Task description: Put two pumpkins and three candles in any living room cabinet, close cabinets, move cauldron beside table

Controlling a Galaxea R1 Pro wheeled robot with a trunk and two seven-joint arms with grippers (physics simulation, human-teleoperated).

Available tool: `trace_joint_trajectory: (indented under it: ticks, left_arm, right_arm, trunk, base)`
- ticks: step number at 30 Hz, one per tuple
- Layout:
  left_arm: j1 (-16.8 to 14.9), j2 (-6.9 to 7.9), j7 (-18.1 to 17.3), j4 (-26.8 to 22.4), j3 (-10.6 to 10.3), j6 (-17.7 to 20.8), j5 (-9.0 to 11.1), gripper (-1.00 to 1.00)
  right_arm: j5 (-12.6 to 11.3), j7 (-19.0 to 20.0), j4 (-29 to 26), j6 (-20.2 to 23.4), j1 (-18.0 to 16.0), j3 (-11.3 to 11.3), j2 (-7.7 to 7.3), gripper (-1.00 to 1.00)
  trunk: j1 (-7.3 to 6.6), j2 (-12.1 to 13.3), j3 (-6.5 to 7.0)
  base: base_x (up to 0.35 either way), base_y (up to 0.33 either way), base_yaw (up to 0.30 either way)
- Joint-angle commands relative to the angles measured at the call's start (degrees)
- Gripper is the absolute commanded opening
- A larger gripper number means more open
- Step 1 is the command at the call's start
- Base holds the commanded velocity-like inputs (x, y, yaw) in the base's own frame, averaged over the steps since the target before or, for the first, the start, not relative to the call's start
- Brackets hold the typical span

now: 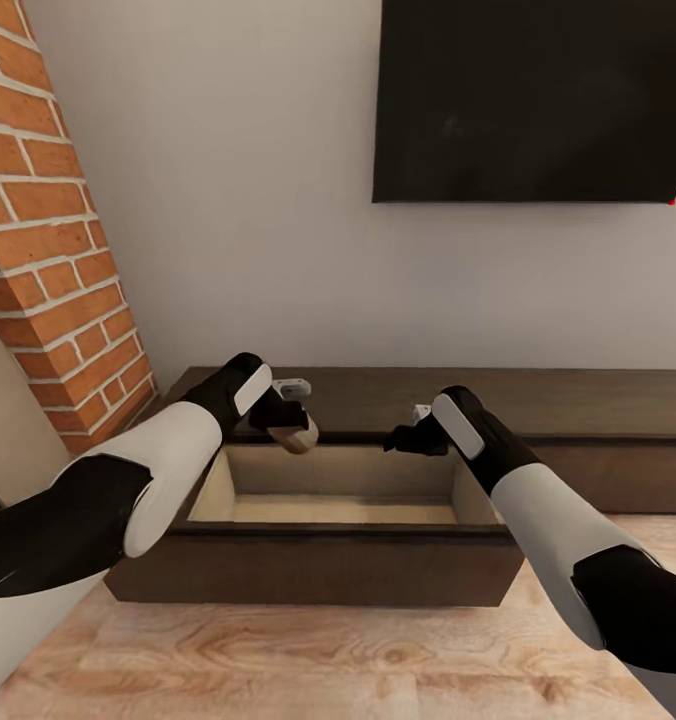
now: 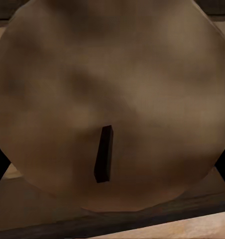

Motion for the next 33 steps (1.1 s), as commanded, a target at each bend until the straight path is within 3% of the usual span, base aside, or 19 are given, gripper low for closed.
trace_joint_trajectory:
  ticks: [1,13,15,17,19,22,28,33]
  left_arm:
    - [0.1,0.01,0.5,-0.1,-0.3,0.2,0.5,-1.0]
    - [0.2,0.23,0.7,-0.1,-0.2,-0.7,0.4,-1.0]
    - [0.2,0.34,0.7,0.0,-0.2,-2.1,0.4,-1.0]
    - [0.2,0.46,0.7,0.0,-0.1,-3.3,0.5,-1.0]
    - [0.2,0.68,0.7,0.2,-0.1,-4.2,0.5,-1.0]
    - [0.2,0.76,0.7,1.2,-0.1,-4.7,0.5,-1.0]
    - [0.3,0.55,0.8,4.2,-0.2,-10.0,0.6,-1.0]
    - [0.3,-0.17,0.6,7.7,-0.2,-11.3,0.6,-1.0]
  right_arm:
    - [-0.6,-0.5,0.4,0.1,0.0,0.3,-0.04,1.0]
    - [-0.5,-0.4,2.2,0.0,0.0,0.5,1.16,1.0]
    - [-0.5,-0.4,3.0,-0.1,0.0,1.5,1.29,1.0]
    - [-0.4,-0.4,3.9,-0.2,0.0,4.0,1.31,1.0]
    - [-0.6,-0.3,4.8,-0.4,0.0,8.1,1.32,1.0]
    - [-0.6,-0.1,5.3,-1.9,0.0,10.9,1.33,1.0]
    - [-0.6,0.1,6.6,-4.9,0.0,12.2,1.33,1.0]
    - [-0.6,0.1,7.2,-5.8,0.0,12.3,1.33,1.0]
  trunk:
    - [0.01,0.0,-0.05]
    - [0.01,0.0,-0.14]
    - [0.01,0.0,-0.27]
    - [0.01,0.0,-0.42]
    - [0.01,0.0,-0.57]
    - [0.01,0.0,-0.82]
    - [0.01,0.0,-1.32]
    - [0.01,0.0,-1.76]
  base:
    - [0.157,0.0,-0.092]
    - [0.027,0.0,-0.008]
    - [0.0,0.0,0.083]
    - [0.0,0.0,0.099]
    - [0.0,0.0,0.108]
    - [0.0,0.0,0.112]
    - [0.0,0.0,0.113]
    - [0.0,0.0,0.057]
